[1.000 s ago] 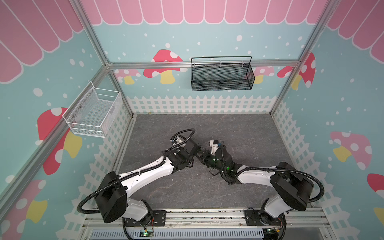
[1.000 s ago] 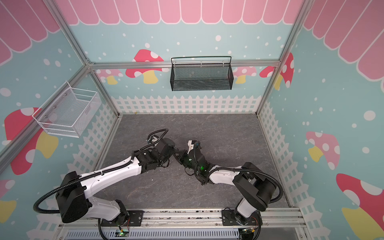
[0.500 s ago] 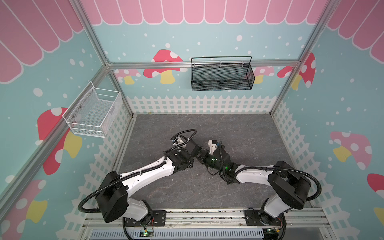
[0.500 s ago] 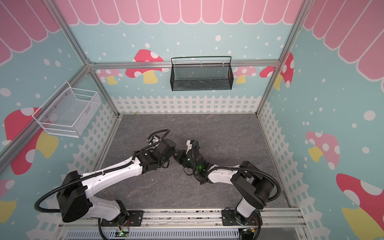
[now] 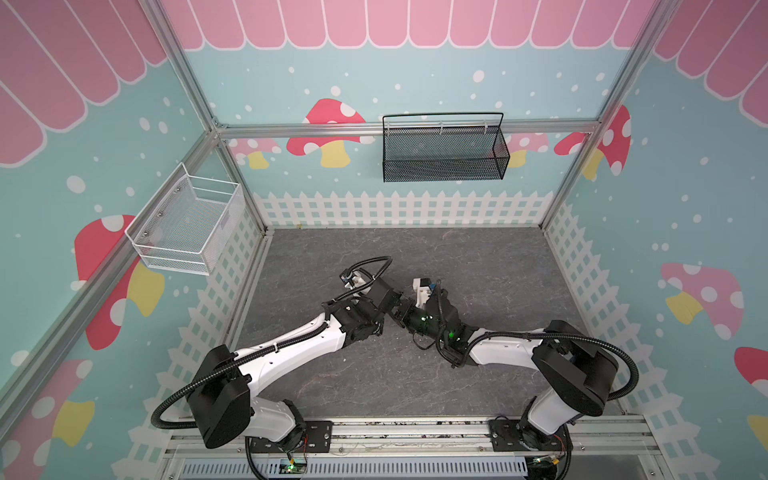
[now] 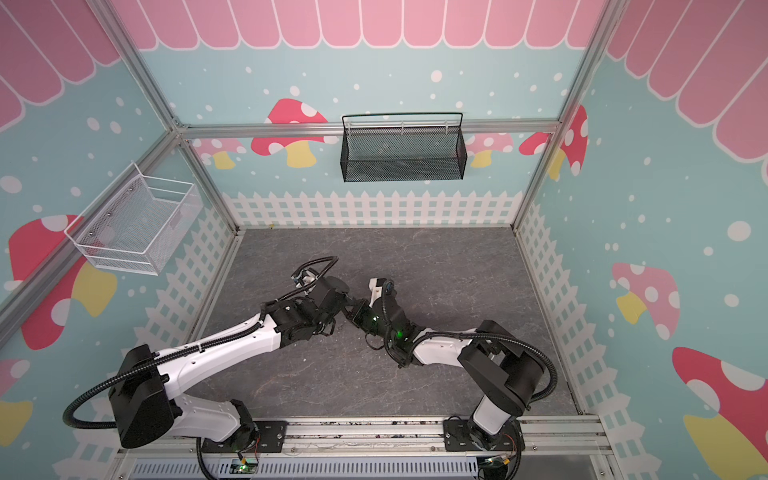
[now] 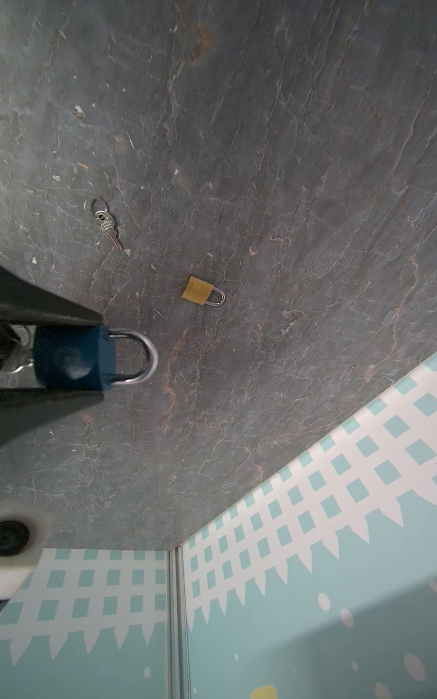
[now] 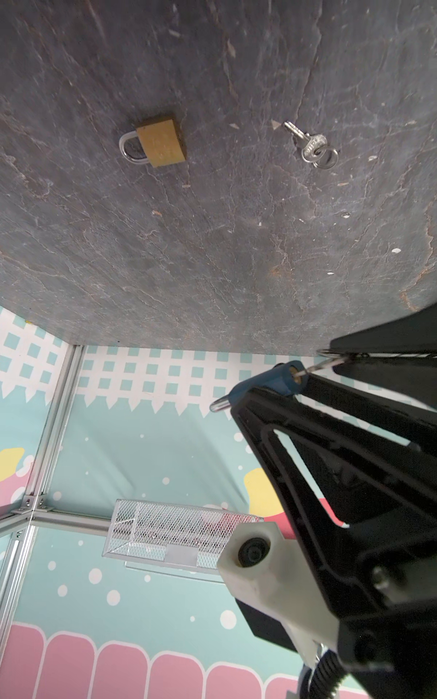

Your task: Unlock with the key

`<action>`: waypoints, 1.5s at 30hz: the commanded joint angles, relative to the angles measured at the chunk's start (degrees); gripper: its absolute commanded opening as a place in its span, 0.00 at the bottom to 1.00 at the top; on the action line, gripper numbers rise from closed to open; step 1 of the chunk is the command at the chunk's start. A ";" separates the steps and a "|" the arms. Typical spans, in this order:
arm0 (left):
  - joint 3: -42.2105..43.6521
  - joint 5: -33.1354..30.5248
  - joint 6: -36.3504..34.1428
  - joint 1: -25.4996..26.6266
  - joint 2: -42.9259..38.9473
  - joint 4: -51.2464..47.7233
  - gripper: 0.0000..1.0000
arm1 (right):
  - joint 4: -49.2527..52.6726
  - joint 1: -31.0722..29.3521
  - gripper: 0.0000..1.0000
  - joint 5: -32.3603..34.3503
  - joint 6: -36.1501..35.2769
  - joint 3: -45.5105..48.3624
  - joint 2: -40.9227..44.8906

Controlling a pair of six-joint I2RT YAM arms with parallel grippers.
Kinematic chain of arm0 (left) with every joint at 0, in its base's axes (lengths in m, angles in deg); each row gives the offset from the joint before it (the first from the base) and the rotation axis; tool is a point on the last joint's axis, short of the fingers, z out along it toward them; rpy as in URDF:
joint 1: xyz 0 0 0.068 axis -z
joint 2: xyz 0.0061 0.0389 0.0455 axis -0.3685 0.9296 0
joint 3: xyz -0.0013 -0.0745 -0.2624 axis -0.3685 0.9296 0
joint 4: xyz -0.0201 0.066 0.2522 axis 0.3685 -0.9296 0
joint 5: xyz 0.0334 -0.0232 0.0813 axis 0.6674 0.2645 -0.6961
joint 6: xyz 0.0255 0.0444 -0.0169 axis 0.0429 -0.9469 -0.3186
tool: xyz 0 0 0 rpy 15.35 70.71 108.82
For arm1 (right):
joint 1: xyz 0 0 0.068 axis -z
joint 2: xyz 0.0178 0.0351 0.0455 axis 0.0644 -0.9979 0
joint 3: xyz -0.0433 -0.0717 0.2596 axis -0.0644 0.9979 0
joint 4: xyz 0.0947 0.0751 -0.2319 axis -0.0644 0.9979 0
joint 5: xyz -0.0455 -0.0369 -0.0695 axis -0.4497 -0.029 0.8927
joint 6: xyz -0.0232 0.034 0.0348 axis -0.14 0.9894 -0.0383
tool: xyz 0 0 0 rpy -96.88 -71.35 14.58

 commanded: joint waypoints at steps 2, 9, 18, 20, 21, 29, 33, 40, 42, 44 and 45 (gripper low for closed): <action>-0.54 9.69 -0.41 1.92 0.11 2.52 0.00 | -6.30 -0.77 0.00 -4.29 0.11 -4.64 -1.78; -0.24 8.32 -0.69 1.91 -1.55 2.47 0.00 | -6.53 -0.76 0.00 -5.56 0.99 -5.60 -2.41; 0.57 7.30 0.12 0.13 -2.46 2.87 0.00 | -4.23 -0.71 0.00 -5.83 1.42 -3.80 -1.27; 0.33 7.59 0.15 -0.05 -2.37 2.85 0.00 | -3.79 -0.71 0.02 -6.45 1.59 -3.72 -1.58; 0.22 7.61 0.28 -0.13 -2.46 2.93 0.00 | -3.66 -0.75 0.02 -6.69 1.69 -3.71 -1.82; 0.22 6.81 -0.01 -0.92 -2.57 3.11 0.00 | -2.12 -0.76 0.18 -6.36 1.27 -2.46 -0.91; -0.02 6.46 -0.42 -1.53 -2.10 3.04 0.00 | -1.25 -0.75 0.20 -5.74 0.98 -0.96 0.13; 0.13 6.18 -0.86 -2.28 -1.58 2.52 0.00 | 1.25 -0.76 0.26 -4.06 -3.32 1.87 4.84; 0.35 6.11 -0.79 -2.42 -1.70 2.39 0.00 | 2.21 -0.71 0.29 -3.16 -4.17 3.17 6.55; 0.35 6.06 -0.86 -2.64 -1.81 2.43 0.00 | 2.92 -0.49 0.31 -4.34 -5.67 3.42 7.31; 0.25 6.15 -0.95 -2.76 -1.84 2.42 0.00 | 3.07 -0.49 0.32 -4.80 -6.35 3.58 7.70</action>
